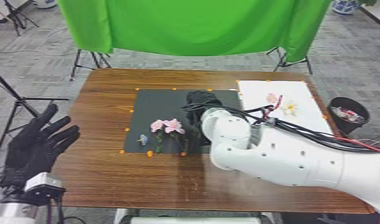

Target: Arrange flowers

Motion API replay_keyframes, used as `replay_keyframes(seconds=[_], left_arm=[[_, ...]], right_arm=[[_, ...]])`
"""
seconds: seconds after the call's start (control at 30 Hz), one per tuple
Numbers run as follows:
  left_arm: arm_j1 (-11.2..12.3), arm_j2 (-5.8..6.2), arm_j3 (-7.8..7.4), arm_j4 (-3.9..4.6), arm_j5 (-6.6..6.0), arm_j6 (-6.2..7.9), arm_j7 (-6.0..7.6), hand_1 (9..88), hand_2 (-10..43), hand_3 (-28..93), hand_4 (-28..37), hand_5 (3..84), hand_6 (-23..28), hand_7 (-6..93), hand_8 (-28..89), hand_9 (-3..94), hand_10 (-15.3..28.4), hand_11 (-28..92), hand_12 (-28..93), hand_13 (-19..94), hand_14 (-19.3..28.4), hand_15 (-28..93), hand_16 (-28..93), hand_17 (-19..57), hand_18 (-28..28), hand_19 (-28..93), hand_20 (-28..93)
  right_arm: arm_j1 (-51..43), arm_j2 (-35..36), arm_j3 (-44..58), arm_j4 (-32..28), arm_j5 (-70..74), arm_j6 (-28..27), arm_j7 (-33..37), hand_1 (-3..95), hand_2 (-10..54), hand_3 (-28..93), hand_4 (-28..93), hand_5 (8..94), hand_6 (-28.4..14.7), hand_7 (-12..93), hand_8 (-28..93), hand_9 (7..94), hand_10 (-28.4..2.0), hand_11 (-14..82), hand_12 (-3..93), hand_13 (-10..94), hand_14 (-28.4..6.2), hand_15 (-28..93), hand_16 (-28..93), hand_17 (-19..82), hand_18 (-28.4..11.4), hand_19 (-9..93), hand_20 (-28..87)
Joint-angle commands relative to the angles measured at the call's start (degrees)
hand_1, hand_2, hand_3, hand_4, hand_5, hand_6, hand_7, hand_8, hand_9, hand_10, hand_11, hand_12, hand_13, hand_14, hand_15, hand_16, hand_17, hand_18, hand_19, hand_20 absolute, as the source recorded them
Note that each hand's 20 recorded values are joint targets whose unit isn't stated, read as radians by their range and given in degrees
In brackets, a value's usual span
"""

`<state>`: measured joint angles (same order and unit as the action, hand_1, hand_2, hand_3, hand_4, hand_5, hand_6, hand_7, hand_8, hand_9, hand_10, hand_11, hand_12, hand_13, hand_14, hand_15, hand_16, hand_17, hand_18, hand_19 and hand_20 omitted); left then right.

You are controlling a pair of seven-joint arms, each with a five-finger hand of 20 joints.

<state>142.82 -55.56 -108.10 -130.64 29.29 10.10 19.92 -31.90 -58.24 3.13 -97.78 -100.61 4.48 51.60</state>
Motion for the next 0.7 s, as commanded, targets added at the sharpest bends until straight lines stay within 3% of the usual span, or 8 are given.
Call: replay_keyframes(seconds=[0.03, 0.57, 0.67, 0.7], left_arm=[[-1.2, -0.48, 0.29, 0.4, 0.97, -1.47, -1.97, 30.7, 6.6, 63, -18.2, 33.4, 8.4, 6.6, -7, 27.5, 19.0, 23, 12, 20, 27.9, 54, -11, -5.6, 28.4, 58, -8], [-1.5, -1.0, 0.59, 0.4, 1.33, -1.35, -2.21, 30.6, 6.7, 63, -18.2, 33.5, 8.4, 6.7, -7, 27.6, 19.1, 23, 12, 20, 27.9, 54, -11, -5.7, 28.4, 58, -8], [-1.0, -0.96, 0.54, 0.28, 1.12, -1.09, -1.6, 30.7, 6.6, 63, -18.2, 33.6, 8.5, 6.7, -7, 27.6, 19.1, 23, 12, 20, 27.9, 54, -11, -5.7, 28.4, 58, -8], [-1.3, -1.37, 0.48, 0.36, 1.43, -1.41, -2.44, 30.6, 6.6, 63, -18.2, 33.6, 8.5, 6.7, -7, 27.6, 19.1, 23, 12, 20, 27.9, 54, -11, -5.7, 28.4, 58, -8]], right_arm=[[-1.4, -1.6, 0.7, 0.7, 0.0, 0.0, 0.2, 57.5, -8.9, 74, -28, 79.3, 0.5, 20, 4, 90.2, -8.5, 12.3, 30.6, 82, -3.5, 64, 16, 55, -13.6, 93, 31], [0.5, -4.1, -0.8, 1.2, -0.5, -1.5, 0.2, 56.3, -8.9, 74, -28, 77.9, -0.4, 20, 4, 88.8, -8.6, 12.3, 30.2, 81, -3.7, 64, 16, 54, -14.1, 93, 31], [0.6, -4.1, -1.2, 1.5, -1.7, -1.7, 1.1, 55.5, -9.2, 74, -28, 76.0, -1.2, 19, 4, 87.6, -8.6, 11.2, 30.9, 80, -4.1, 65, 16, 53, -14.2, 93, 31], [0.5, -3.9, -1.1, 1.3, -1.6, -2.1, 1.7, 55.3, -9.3, 74, -28, 75.3, -1.4, 19, 3, 87.3, -8.7, 10.8, 31.1, 80, -4.2, 65, 16, 53, -14.2, 93, 30]])
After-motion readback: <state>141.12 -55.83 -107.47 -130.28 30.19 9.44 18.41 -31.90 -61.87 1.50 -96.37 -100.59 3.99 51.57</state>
